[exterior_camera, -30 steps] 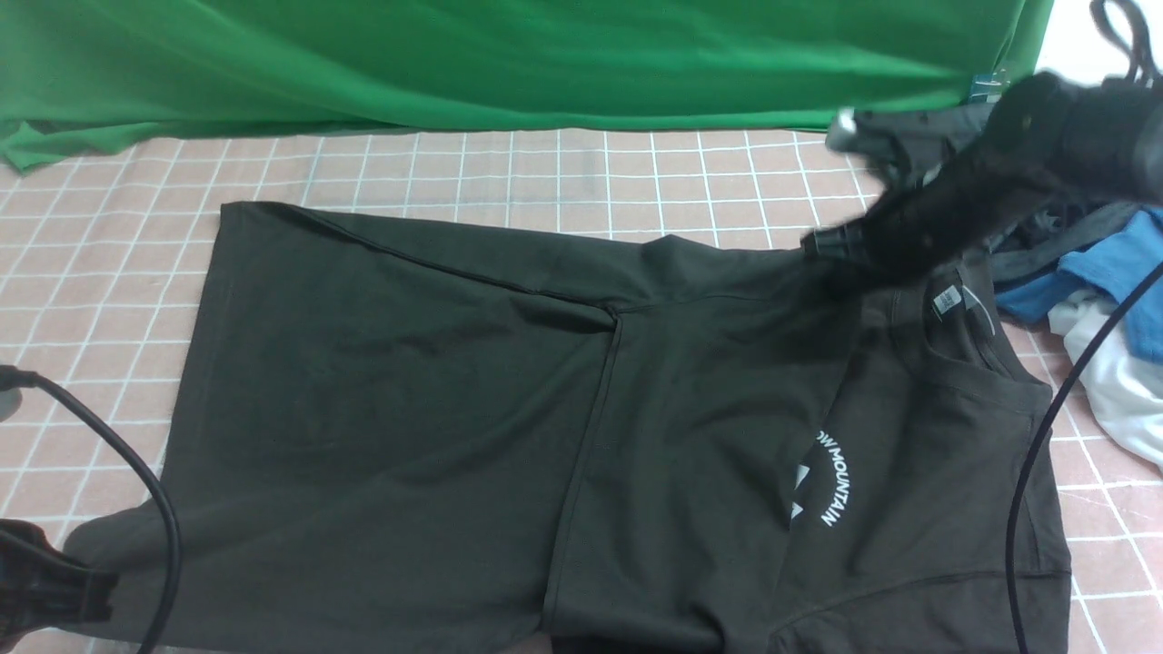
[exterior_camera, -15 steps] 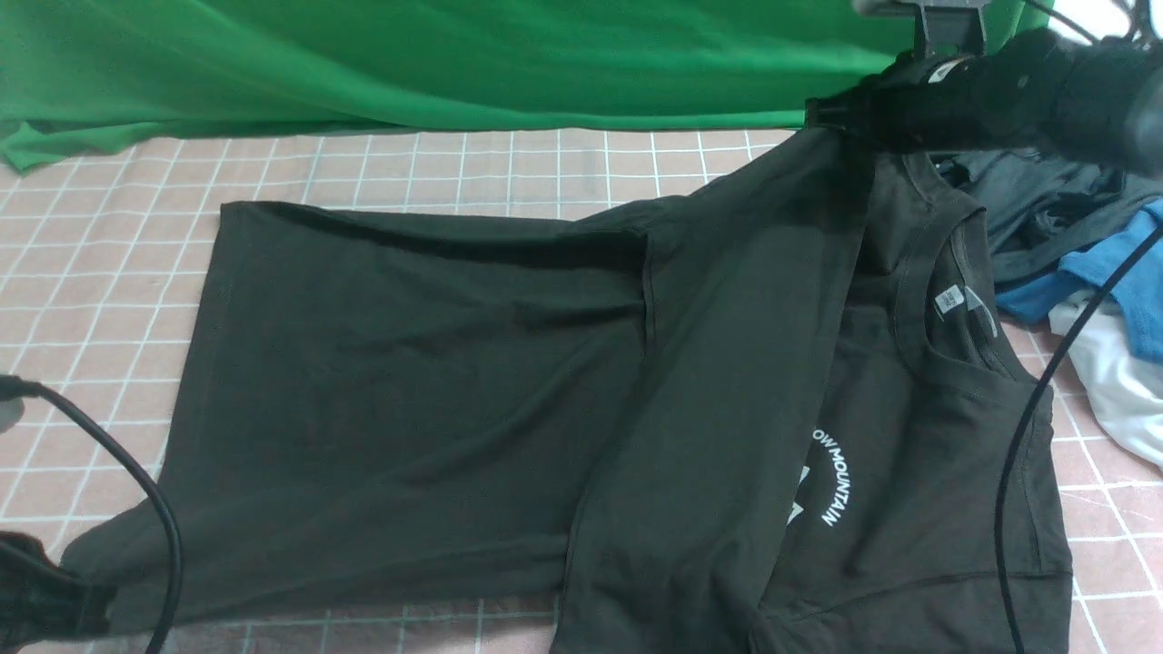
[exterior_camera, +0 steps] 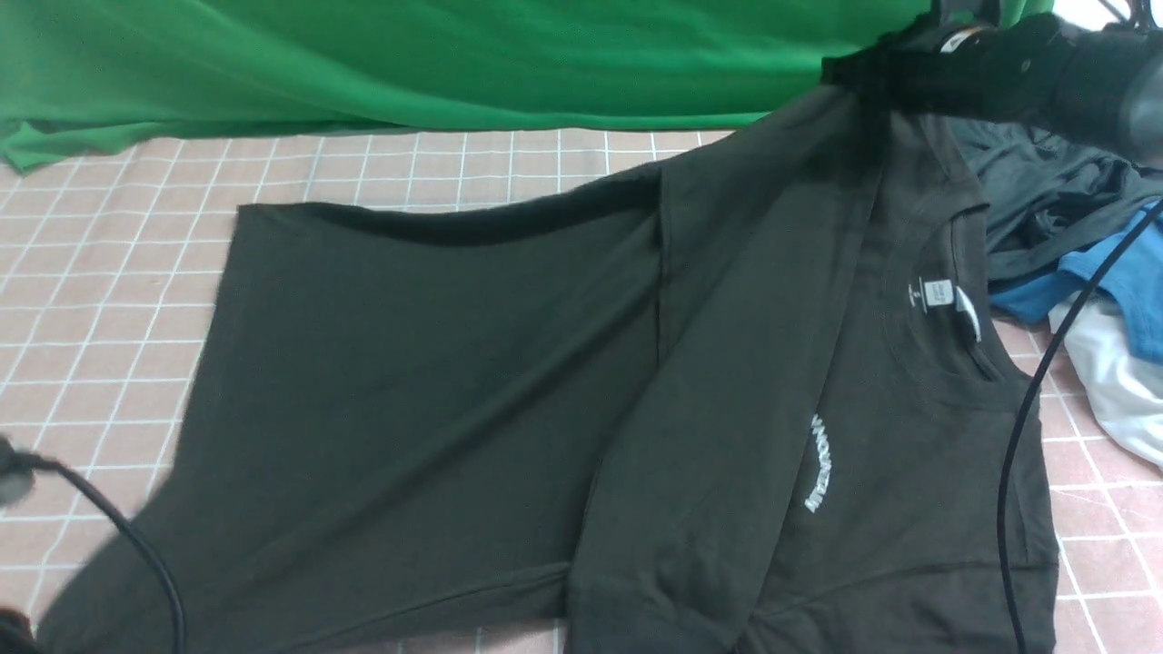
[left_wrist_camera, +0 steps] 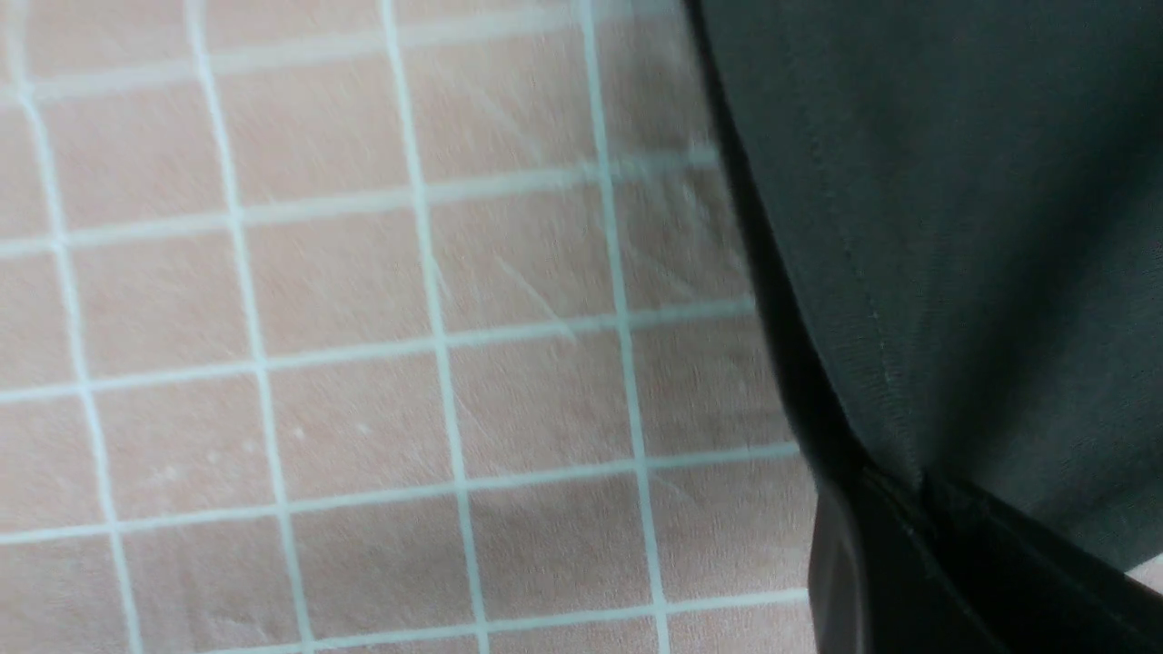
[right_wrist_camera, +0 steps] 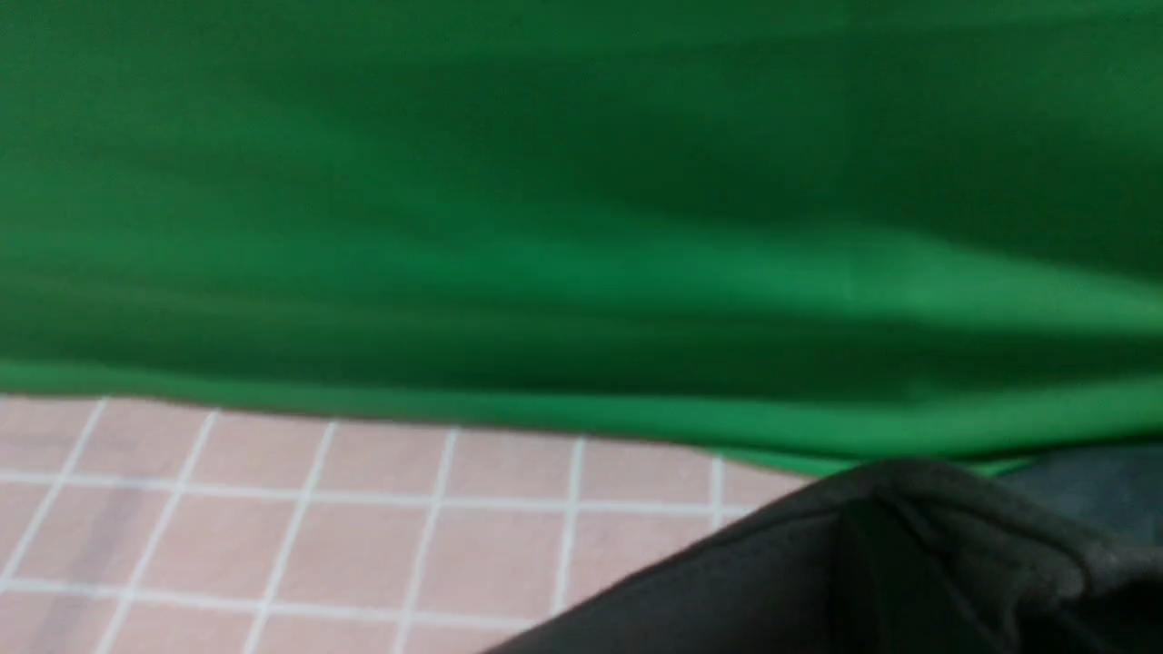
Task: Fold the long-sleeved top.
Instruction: Spread the long sleeves with your arms and place them on the tabletop
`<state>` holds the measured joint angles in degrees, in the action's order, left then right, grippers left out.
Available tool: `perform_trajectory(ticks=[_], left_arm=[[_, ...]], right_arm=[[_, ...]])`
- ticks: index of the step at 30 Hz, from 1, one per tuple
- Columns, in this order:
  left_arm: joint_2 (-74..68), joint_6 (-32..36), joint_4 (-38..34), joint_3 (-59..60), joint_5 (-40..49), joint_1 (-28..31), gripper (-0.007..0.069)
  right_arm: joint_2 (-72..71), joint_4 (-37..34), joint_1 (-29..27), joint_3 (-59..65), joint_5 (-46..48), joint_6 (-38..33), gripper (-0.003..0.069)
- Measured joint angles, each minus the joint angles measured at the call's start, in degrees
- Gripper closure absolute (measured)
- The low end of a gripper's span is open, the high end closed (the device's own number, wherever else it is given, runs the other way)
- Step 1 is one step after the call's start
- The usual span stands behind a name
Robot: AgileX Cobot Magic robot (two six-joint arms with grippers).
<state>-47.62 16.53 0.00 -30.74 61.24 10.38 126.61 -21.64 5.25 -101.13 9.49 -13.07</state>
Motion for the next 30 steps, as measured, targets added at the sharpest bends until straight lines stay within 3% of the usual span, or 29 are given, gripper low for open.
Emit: perform_trajectory(ticks=[4, 8, 9, 14, 16, 18, 25, 30], left_arm=[[0.0, 0.1, 0.0, 0.3, -0.3, 0.0, 0.0585], [0.0, 0.4, 0.0, 0.3, -0.7, 0.0, 0.0585], [0.0, 0.4, 0.0, 0.3, -0.8, 0.0, 0.0585], [0.0, 0.4, -0.7, 0.3, -2.2, 0.0, 0.0585], [0.0, 0.4, -0.9, 0.3, -2.7, 0.0, 0.0585], [0.0, 0.5, -0.9, 0.3, -3.2, 0.0, 0.0585], [0.0, 0.5, -1.3, 0.3, -3.5, 0.0, 0.0585], [0.0, 0.6, -1.3, 0.3, -3.5, 0.0, 0.0585]], right_arm=[[4.1, 0.0, -0.6, -5.2, 1.5, -0.5, 0.0623], [6.9, 0.1, -0.8, -8.3, 2.2, -1.1, 0.0577], [7.0, 0.1, -0.9, -8.5, 2.2, -1.1, 0.0546], [7.0, 0.1, -2.2, -9.1, 6.6, -0.7, 0.0249], [6.6, 0.3, -2.8, -9.2, 11.8, -0.7, 0.014], [5.0, 0.9, -3.5, -9.2, 19.9, -0.5, 0.0082], [-4.7, 4.6, -3.9, -9.4, 40.3, 3.2, 0.0131], [-10.9, 6.9, -0.5, -9.5, 49.0, 2.7, 0.0139]])
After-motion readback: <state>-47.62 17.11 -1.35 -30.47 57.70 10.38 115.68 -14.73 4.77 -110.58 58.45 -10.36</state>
